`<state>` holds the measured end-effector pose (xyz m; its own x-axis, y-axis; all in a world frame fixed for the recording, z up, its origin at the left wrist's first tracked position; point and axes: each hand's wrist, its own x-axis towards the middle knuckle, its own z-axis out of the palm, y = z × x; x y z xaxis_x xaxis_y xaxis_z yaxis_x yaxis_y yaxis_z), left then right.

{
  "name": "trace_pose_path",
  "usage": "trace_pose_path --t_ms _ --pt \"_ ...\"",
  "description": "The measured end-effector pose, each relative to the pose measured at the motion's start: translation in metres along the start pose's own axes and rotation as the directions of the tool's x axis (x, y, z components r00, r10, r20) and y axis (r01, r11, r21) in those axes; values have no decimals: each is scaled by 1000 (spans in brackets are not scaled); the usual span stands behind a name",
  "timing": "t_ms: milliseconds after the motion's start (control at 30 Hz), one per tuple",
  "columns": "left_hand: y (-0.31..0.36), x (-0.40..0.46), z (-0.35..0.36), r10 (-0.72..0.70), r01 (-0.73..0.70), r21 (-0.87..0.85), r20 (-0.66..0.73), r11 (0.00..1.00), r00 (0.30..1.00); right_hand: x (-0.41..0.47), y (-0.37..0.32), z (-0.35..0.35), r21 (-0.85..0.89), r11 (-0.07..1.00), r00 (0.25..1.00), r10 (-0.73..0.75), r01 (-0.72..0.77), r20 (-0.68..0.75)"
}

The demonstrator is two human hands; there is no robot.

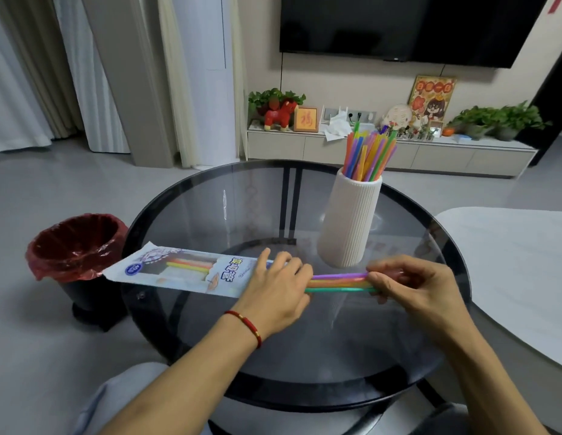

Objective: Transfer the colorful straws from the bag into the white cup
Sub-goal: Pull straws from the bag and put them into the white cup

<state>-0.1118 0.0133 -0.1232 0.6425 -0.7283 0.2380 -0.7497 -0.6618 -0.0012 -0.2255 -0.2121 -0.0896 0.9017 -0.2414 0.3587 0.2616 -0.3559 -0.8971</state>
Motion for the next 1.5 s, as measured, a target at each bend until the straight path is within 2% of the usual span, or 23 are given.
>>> trace_pose_path --t_ms 67,100,133,167,200,233,267,333,367,433,533,633,733,867,1000,1100,1233,1333,1433,1500 --pt "1 0 4 -38 38 -16 -10 999 999 -2 3 0 -73 996 995 -56 50 -82" --pt "2 1 5 -61 61 -36 -16 998 998 -2 6 2 -97 994 981 -66 49 -181" --pt "1 1 6 -87 86 -52 -20 995 996 -4 8 6 -56 998 951 -44 29 -306" --pt "0 1 5 -112 110 -67 -27 992 993 -6 9 12 55 999 909 23 0 -417" --pt "-2 1 5 -135 131 -81 -36 988 990 -8 10 21 201 979 877 128 -37 -463" --pt "-3 1 6 -148 143 -89 -47 986 988 -10 10 33 344 934 877 240 -93 -416" --pt "-3 1 6 -149 143 -92 -53 985 987 -11 11 47 444 880 896 325 -170 -303" --pt "2 0 6 -123 119 -87 -50 989 991 -11 14 78 498 814 923 380 -300 -64" --pt "5 -1 8 -106 102 -88 -42 991 994 -10 15 90 487 817 928 371 -308 -34" --pt "7 -5 11 -83 79 -84 -40 993 996 -4 21 102 440 862 935 334 -250 -123" --pt "-5 -10 14 -122 118 -96 -32 988 992 7 21 82 356 920 910 280 -164 -305" --pt "-16 -12 18 -152 148 -107 -29 983 988 19 1 36 185 976 913 178 -116 -367" --pt "-16 -13 20 -152 145 -141 -39 979 988 32 -33 -4 -127 990 958 19 -58 -287" --pt "-14 -13 20 -155 144 -172 -48 974 987 58 -63 -10 -458 886 993 25 -74 -114" --pt "-10 -13 19 -152 141 -189 -45 972 987 58 -53 22 -600 799 994 98 -47 53" --pt "-11 -14 21 -144 134 -180 -43 974 989 51 -37 35 -649 761 991 88 2 105" --pt "-13 -14 23 -126 108 -206 -75 973 989 49 -30 29 -574 815 988 143 -80 64" --pt "-13 -12 23 -109 54 -323 -156 945 982 52 -39 19 -493 869 999 47 -29 23" --pt "-11 -9 20 -113 4 -432 -229 902 967 66 -60 12 -242 969 980 -83 38 -179" --pt "-10 -8 19 -124 -17 -460 -273 888 954 81 -77 4 -91 991 927 -121 95 -354"
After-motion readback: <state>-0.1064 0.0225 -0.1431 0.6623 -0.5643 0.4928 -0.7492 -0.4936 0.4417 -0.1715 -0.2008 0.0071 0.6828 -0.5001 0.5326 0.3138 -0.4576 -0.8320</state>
